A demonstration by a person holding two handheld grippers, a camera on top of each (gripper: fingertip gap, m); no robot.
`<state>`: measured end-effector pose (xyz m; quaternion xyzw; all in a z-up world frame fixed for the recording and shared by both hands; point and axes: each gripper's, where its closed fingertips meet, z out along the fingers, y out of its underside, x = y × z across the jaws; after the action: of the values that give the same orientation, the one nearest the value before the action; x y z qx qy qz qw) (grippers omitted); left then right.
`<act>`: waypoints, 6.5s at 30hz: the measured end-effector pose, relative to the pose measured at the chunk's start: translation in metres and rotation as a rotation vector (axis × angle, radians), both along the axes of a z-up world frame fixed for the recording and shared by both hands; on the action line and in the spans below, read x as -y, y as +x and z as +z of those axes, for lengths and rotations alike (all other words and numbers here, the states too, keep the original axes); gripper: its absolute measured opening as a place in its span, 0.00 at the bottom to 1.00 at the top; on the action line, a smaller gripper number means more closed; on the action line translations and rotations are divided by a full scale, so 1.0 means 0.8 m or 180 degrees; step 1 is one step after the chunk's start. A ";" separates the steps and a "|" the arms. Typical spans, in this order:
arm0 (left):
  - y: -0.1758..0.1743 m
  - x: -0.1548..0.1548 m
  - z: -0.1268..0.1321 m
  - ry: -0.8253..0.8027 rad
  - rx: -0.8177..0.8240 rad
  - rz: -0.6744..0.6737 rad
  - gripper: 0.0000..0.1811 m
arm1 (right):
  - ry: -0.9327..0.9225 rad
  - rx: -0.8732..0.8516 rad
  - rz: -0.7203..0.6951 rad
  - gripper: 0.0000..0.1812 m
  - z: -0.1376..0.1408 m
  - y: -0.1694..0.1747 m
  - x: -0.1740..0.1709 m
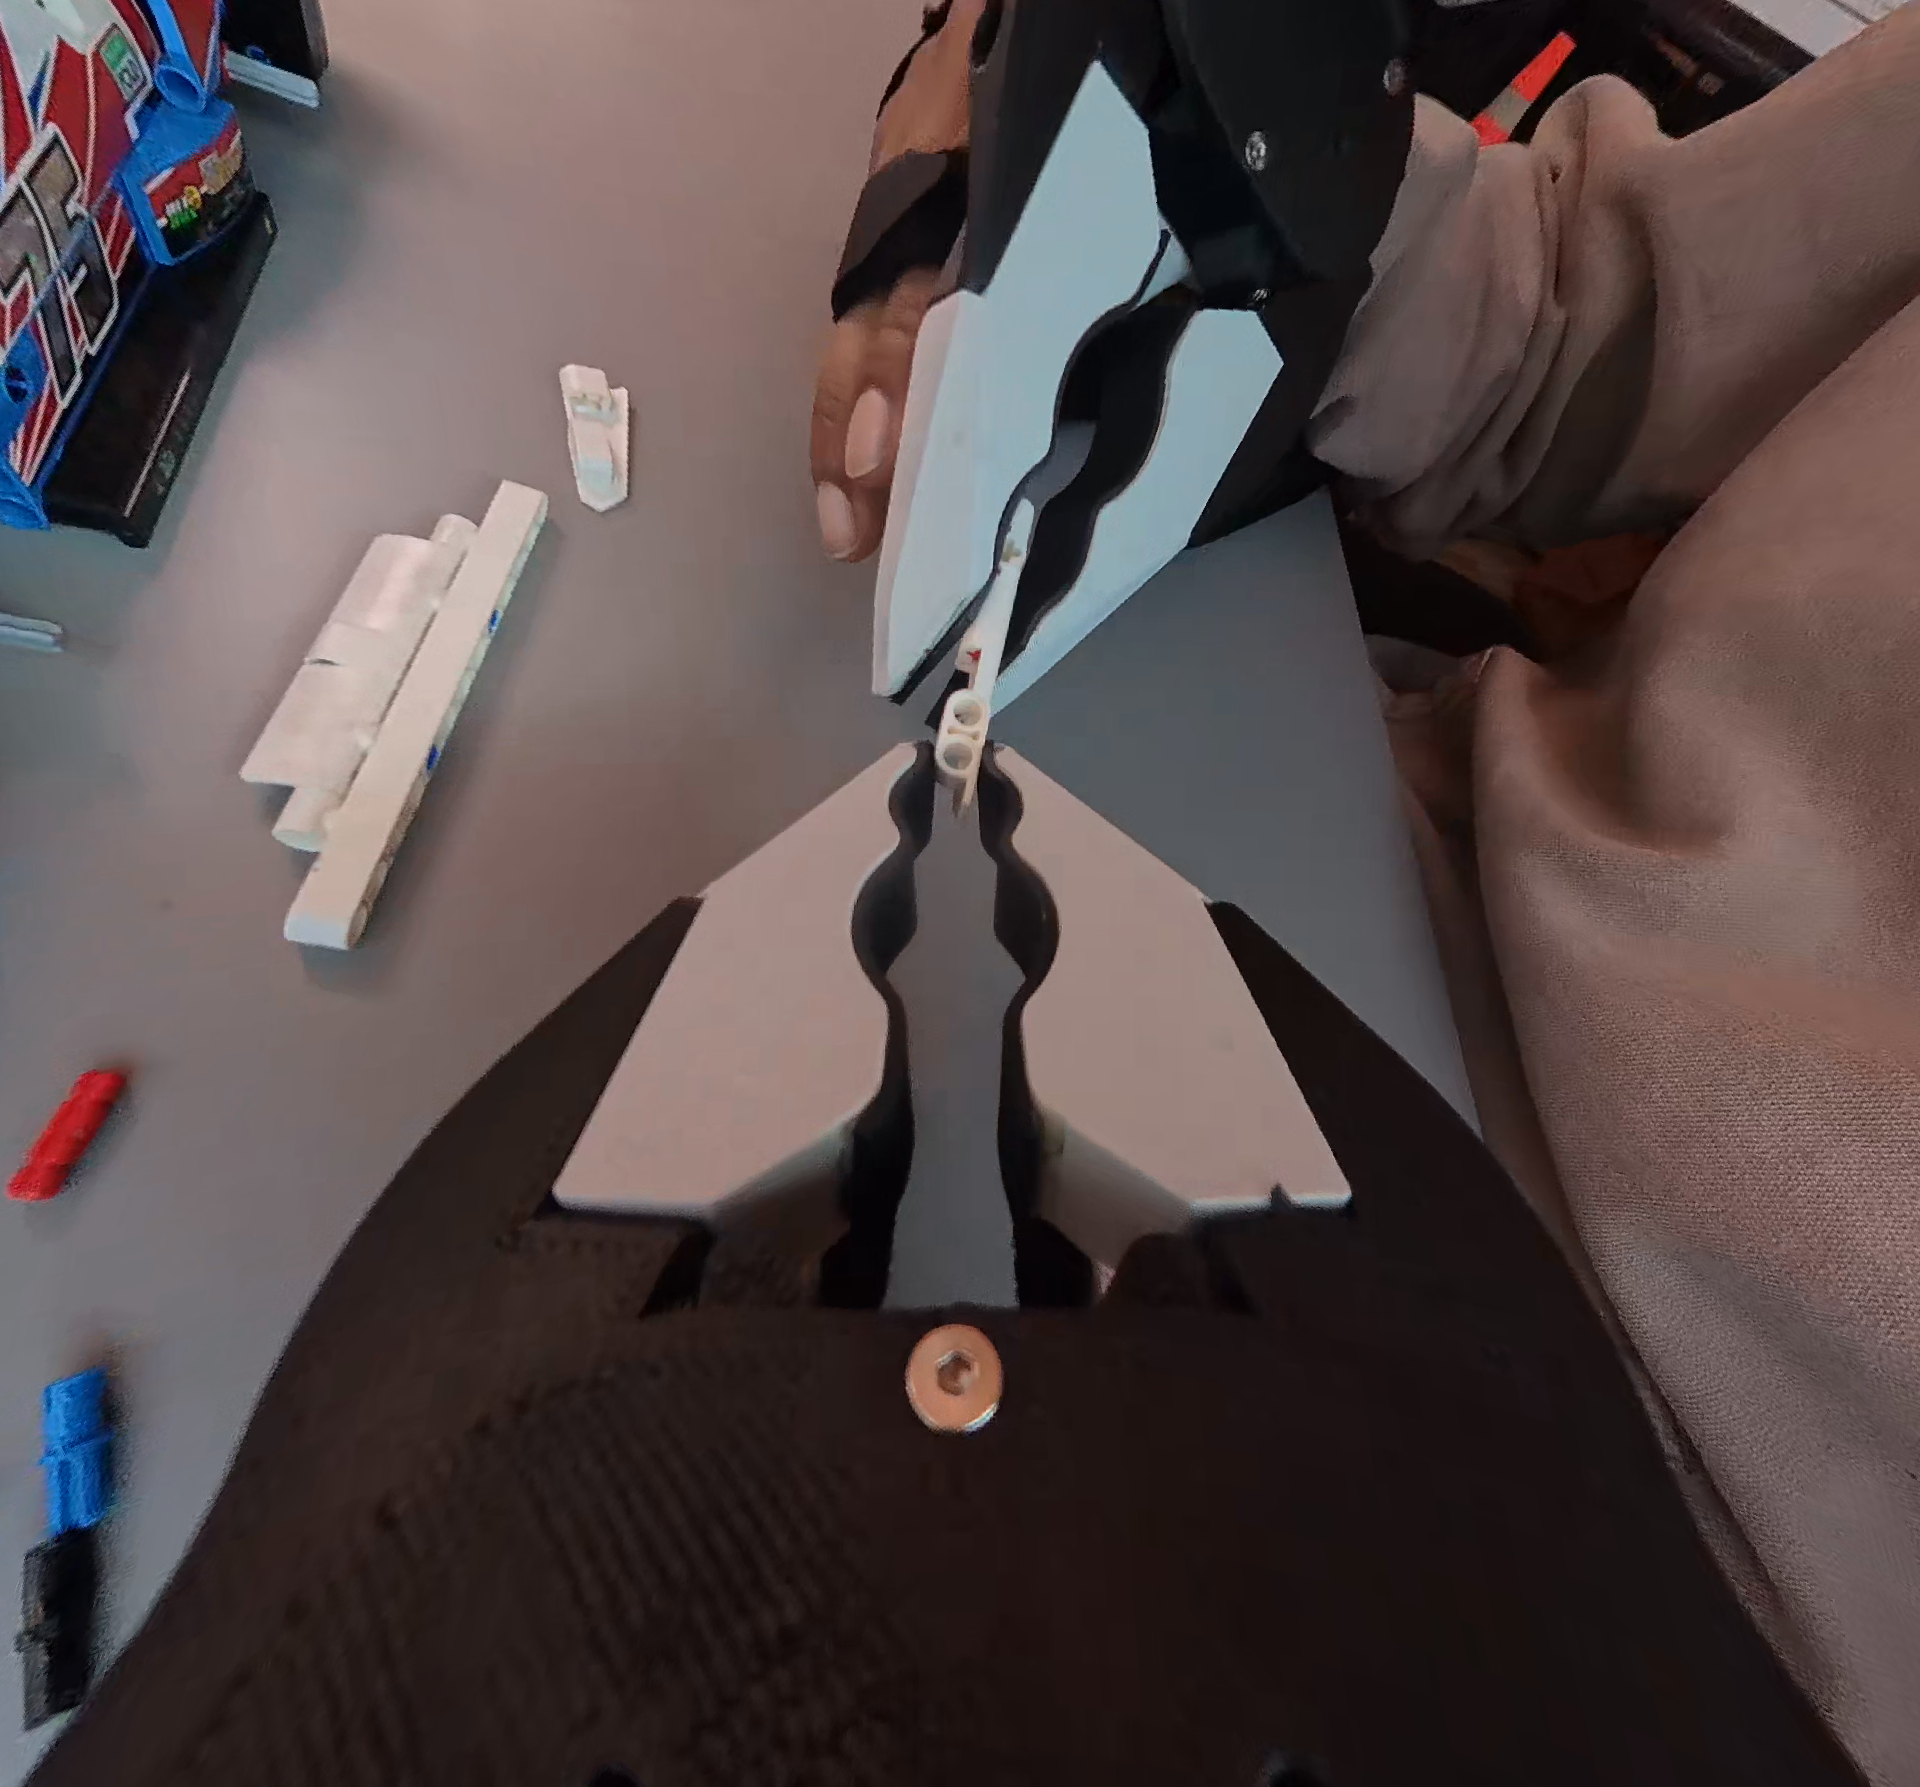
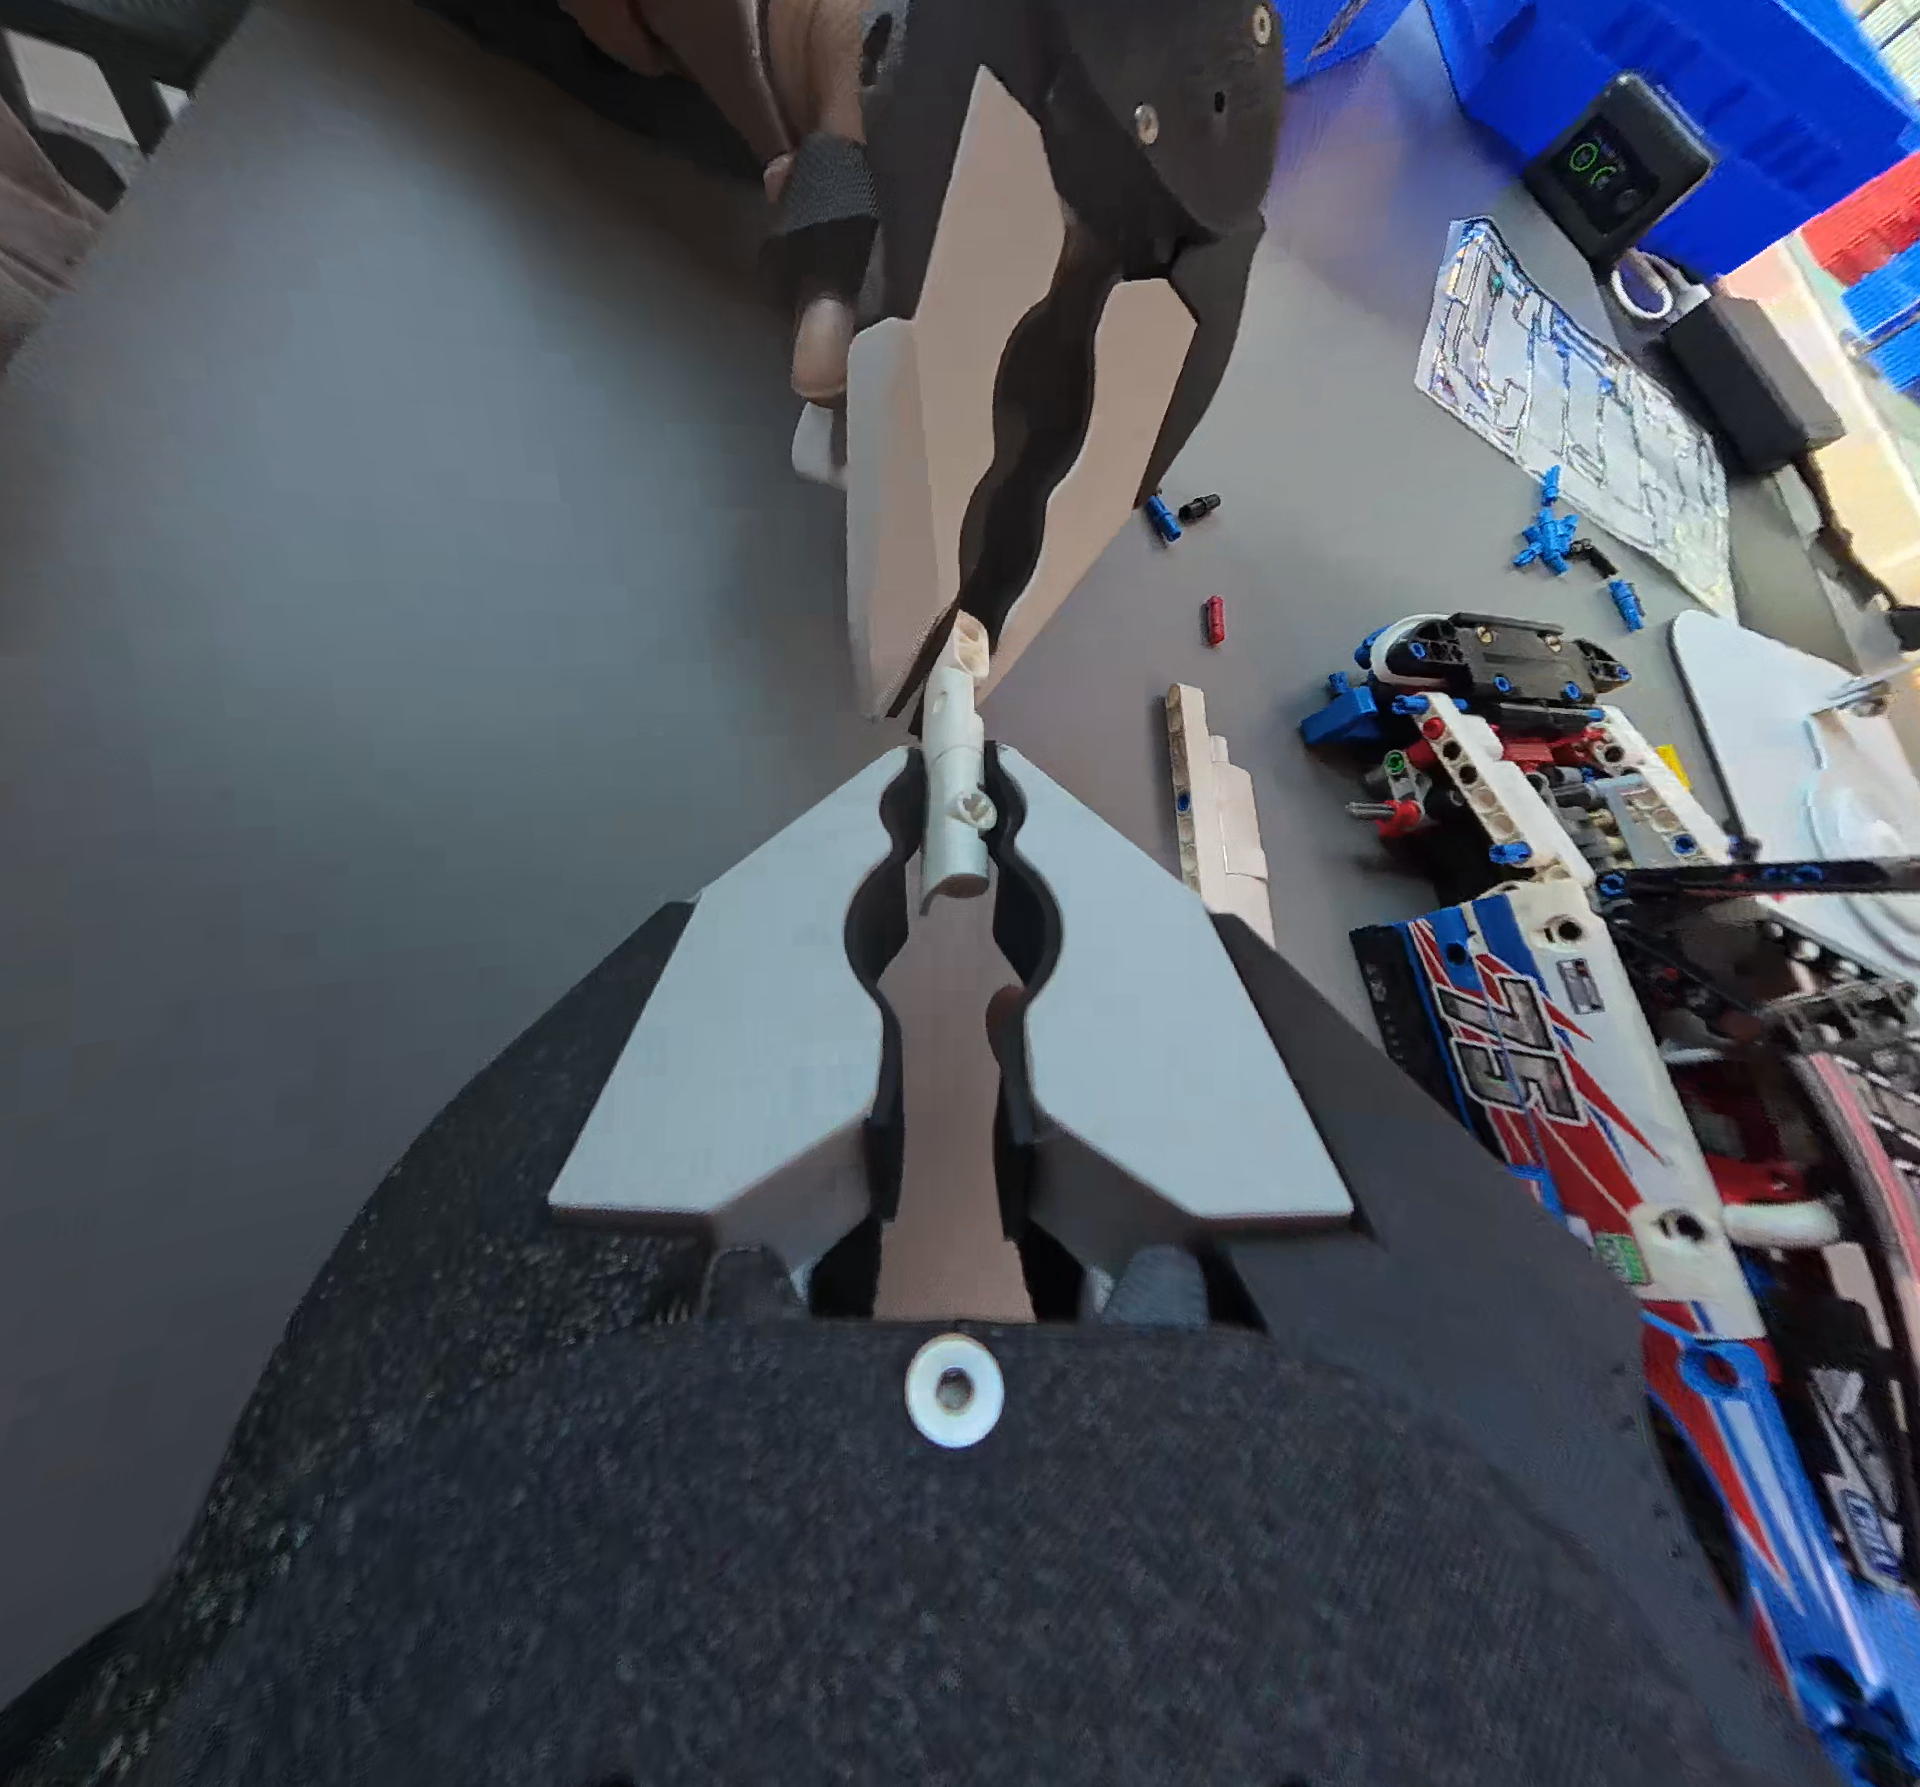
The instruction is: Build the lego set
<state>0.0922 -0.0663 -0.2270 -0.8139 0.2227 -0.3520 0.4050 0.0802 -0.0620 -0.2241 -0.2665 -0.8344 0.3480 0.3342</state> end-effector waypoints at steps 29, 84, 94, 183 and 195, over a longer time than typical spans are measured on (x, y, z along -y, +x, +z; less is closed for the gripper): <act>-0.001 -0.008 -0.002 0.1307 -0.1781 -0.0107 0.06 | -0.1842 0.1317 -0.0389 0.10 0.008 0.020 -0.012; -0.017 0.007 -0.037 0.0757 -0.1814 -0.0328 0.06 | 0.0051 0.0900 -0.0279 0.07 -0.040 0.019 -0.009; -0.024 0.005 -0.037 0.0752 -0.1851 -0.0279 0.06 | -0.0068 0.0859 -0.0321 0.10 -0.037 0.018 -0.014; -0.067 0.019 -0.022 0.0743 -0.1646 -0.0266 0.08 | -0.0224 0.1123 -0.1183 0.13 -0.039 0.038 -0.172; -0.171 0.015 -0.015 0.0524 -0.1686 0.0606 0.11 | -0.0796 -0.0202 -0.1081 0.12 0.049 -0.005 -0.152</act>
<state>-0.0444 -0.0784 -0.2386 -0.8591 0.2710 -0.0685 0.4286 0.0761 0.0598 -0.1847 -0.4316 -0.7169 0.3957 0.3784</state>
